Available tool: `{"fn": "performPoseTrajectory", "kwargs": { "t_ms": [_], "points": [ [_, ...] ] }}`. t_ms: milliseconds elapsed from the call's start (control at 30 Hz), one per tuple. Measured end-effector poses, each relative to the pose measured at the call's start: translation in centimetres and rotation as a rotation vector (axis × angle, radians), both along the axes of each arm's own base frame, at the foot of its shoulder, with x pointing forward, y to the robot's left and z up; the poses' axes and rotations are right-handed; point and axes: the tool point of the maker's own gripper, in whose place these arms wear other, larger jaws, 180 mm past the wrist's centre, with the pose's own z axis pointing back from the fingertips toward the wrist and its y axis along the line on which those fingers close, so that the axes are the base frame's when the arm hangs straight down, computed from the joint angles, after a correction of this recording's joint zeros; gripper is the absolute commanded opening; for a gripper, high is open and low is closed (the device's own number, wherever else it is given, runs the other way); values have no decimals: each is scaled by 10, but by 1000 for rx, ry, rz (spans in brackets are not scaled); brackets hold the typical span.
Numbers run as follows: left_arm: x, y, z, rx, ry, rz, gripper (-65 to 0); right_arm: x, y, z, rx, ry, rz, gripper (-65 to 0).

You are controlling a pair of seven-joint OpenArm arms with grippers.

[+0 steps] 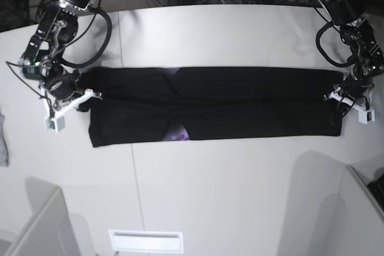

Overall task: Fold the T-shirt properly
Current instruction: 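Pull the strip ends apart with both grippers to straighten it, then carry the strip end with the left gripper toward the right gripper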

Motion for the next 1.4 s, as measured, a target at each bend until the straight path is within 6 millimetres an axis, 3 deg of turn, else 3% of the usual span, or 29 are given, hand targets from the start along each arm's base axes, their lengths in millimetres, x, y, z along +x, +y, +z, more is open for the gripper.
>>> {"fn": "performPoseTrajectory", "kwargs": {
  "t_ms": [167, 533, 800, 967, 1400],
  "points": [
    [-8, -6, 12, 55, -19, -35, -650, 0, 0, 0, 2, -1, 1, -650],
    [-13, -52, 28, 199, -38, -102, -650, 0, 1, 0, 4, 0, 1, -650],
    [-2, -124, 25, 241, -32, -296, -650, 0, 0, 0, 2, 0, 1, -650],
    [1, -155, 24, 219, -46, -351, -650, 0, 0, 0, 2, 0, 1, -650],
    [0, -208, 10, 219, -21, -470, -650, 0, 0, 0, 2, 0, 1, -650]
  ]
}}
